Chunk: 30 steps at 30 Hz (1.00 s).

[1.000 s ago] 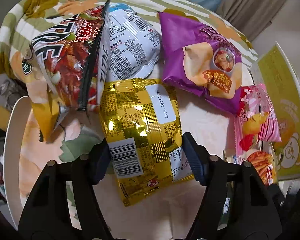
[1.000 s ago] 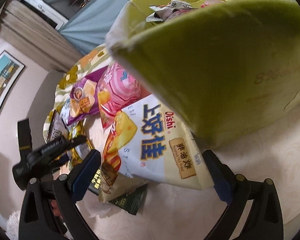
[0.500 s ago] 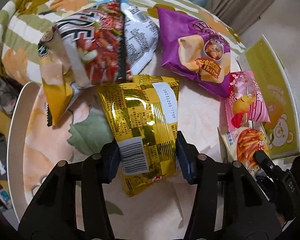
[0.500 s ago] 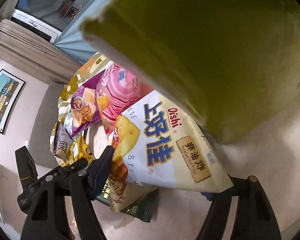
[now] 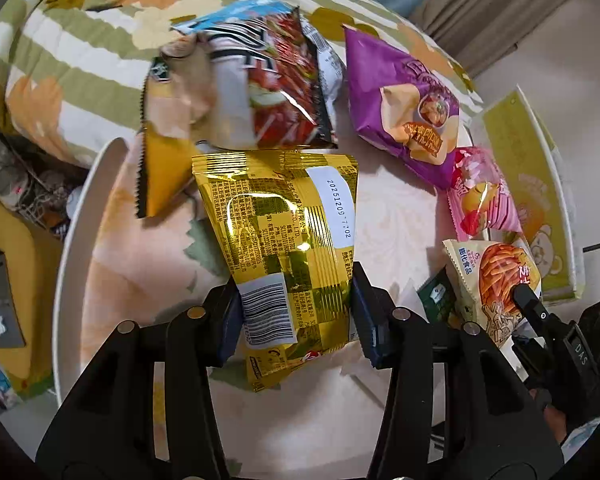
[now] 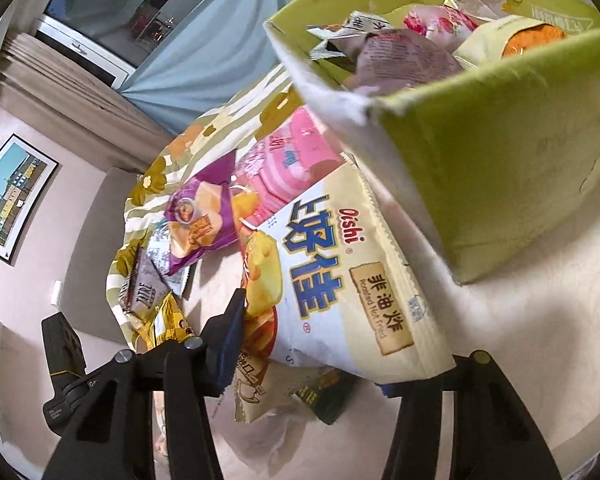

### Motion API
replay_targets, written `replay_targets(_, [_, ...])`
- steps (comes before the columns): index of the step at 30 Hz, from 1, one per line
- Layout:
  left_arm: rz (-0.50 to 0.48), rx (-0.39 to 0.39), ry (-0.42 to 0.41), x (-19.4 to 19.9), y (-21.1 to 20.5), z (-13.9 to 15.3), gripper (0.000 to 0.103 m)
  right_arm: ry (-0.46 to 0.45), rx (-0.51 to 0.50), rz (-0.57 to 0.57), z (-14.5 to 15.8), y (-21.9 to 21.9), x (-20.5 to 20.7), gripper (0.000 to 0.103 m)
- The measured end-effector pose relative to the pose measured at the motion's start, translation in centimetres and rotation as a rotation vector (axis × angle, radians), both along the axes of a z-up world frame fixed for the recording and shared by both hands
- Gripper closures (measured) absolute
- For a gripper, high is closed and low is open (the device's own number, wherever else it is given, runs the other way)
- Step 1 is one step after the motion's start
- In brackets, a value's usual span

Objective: Organize snacks
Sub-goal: 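Grasp the gold bag with the left tool while the right tool grasps the white Oishi bag, then carry both bags over the yellow-green box and open both tools to drop them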

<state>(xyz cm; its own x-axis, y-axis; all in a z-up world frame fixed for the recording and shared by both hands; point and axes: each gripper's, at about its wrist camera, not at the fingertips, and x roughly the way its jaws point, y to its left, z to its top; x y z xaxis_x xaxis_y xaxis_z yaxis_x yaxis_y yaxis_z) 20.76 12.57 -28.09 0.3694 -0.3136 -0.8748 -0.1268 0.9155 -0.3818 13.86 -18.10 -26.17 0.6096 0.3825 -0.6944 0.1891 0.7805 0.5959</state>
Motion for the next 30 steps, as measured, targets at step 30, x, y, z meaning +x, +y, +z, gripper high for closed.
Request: replay_targets(30, [-0.181, -0.104, -0.307, -2.4, -7.5, 16.6, 0.059, -0.201, -0.153, -0.004, 13.8, -2.8, -4.4, 0.054])
